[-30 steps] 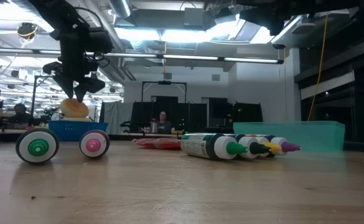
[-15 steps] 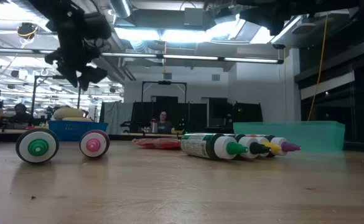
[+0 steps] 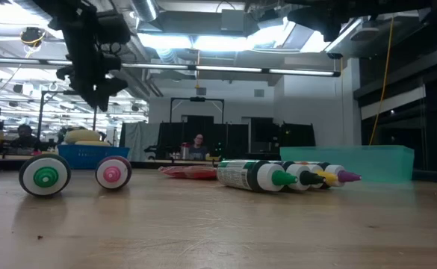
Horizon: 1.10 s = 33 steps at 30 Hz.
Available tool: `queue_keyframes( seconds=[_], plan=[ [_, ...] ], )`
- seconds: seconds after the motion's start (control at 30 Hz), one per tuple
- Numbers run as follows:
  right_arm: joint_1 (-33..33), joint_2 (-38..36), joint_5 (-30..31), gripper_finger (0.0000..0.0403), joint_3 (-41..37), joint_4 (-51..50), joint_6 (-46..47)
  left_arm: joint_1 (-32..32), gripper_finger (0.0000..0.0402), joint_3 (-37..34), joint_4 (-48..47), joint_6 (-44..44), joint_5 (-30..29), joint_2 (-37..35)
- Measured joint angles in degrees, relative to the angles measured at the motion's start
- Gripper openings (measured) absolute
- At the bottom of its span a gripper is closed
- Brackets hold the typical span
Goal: Pick & Place Food Item
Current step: Put the yellow donut into the top blue bin
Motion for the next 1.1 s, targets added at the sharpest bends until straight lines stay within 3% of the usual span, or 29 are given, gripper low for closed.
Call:
queue_keyframes(
  seconds=[0.13,0.5,1.1],
  plan=[
    [0.0,0.0,0.0,0.0254,0.0,0.17,0.17,1.69,0.0171,0.0,-0.26,1.27,2.52,2.2],
    [0.0,0.0,-0.02,0.0254,0.0,0.15,0.2,6.08,0.0223,0.0,-0.64,4.3,1.98,4.39],
    [0.02,0.0,-0.16,0.0254,0.0,0.14,0.35,7.1,0.0219,0.0,-0.66,5.12,3.66,5.95]
  ],
)
